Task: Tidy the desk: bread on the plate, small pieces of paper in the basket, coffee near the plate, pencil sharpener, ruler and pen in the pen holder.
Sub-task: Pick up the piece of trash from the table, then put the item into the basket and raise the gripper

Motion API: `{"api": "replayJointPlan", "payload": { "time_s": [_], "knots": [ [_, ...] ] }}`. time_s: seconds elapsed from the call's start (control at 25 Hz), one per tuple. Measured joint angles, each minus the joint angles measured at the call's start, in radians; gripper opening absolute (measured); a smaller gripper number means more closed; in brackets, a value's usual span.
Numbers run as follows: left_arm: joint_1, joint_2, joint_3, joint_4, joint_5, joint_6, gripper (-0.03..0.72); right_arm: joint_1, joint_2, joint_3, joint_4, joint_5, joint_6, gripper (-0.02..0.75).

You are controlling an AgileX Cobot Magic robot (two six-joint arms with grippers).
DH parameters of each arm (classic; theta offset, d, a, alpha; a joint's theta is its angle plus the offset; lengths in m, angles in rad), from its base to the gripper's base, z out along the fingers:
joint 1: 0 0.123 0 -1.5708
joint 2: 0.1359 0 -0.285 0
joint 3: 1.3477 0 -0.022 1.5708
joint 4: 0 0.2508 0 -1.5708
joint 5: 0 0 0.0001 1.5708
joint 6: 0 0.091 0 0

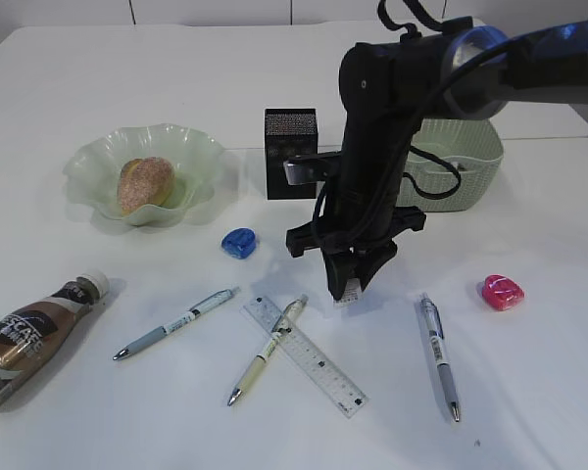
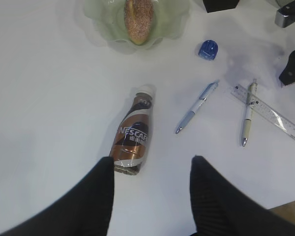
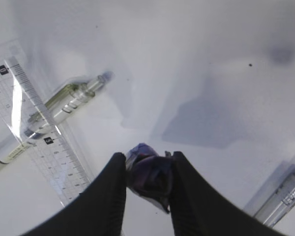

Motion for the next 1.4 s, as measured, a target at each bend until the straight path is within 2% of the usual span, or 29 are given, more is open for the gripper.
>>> {"api": "replayJointPlan", "payload": {
  "time_s": [0.56, 0.92, 1.04, 1.16, 1.4],
  "knots": [
    [0.000, 0.000, 0.000, 0.000, 0.000, 0.000, 0.348, 0.000, 0.000, -0.003, -0.008, 0.002, 0.000, 0.239],
    [0.000, 0.000, 0.000, 0.000, 0.000, 0.000, 0.348, 0.000, 0.000, -0.141, -0.035, 0.007, 0.002, 0.238],
    [0.000, 0.000, 0.000, 0.000, 0.000, 0.000, 0.348, 0.000, 0.000, -0.203, -0.068, 0.011, 0.023, 0.238],
    [0.000, 0.000, 0.000, 0.000, 0.000, 0.000, 0.348, 0.000, 0.002, -0.317, -0.168, 0.014, 0.048, 0.238],
    [0.000, 0.000, 0.000, 0.000, 0.000, 0.000, 0.347, -0.002, 0.002, -0.437, -0.262, 0.021, 0.109, 0.238]
  ]
}}
